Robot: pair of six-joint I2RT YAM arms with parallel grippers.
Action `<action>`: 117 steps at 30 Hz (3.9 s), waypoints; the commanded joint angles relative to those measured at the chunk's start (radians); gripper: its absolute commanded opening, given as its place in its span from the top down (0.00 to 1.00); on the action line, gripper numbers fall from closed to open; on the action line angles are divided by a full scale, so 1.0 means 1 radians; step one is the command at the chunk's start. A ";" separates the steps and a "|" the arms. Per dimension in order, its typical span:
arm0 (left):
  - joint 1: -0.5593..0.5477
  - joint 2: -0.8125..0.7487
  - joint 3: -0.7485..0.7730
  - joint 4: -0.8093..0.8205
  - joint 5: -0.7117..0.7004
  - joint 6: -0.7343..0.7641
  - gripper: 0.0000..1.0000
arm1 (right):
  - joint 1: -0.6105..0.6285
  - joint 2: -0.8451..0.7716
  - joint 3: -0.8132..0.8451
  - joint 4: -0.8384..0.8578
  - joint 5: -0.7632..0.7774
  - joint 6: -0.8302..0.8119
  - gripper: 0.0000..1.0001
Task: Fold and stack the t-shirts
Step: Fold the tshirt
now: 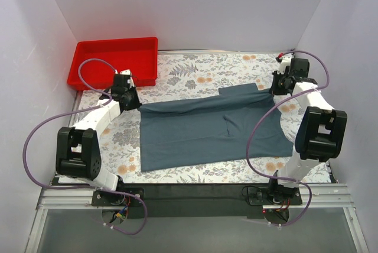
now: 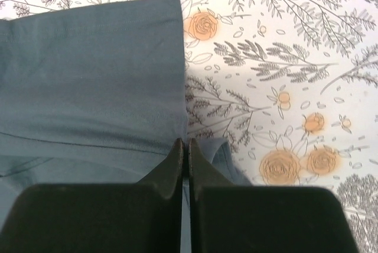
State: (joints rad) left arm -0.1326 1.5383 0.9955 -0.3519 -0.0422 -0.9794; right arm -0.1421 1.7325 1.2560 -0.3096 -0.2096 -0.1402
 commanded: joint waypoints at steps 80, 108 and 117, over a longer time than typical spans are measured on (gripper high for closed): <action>0.008 -0.323 -0.172 -0.220 0.082 -0.188 0.29 | 0.127 0.286 0.207 0.115 0.099 0.080 0.56; 0.008 -0.389 -0.198 -0.231 0.107 -0.206 0.38 | 0.141 0.351 0.263 -0.013 0.044 -0.006 0.99; 0.008 -0.408 -0.193 -0.226 0.113 -0.205 0.38 | 0.141 0.052 0.093 -0.063 0.033 0.071 0.99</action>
State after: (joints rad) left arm -0.1322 1.1648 0.7937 -0.5758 0.0566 -1.1866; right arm -0.0059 1.9388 1.4090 -0.3447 -0.1600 -0.1131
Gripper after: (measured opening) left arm 0.618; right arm 0.021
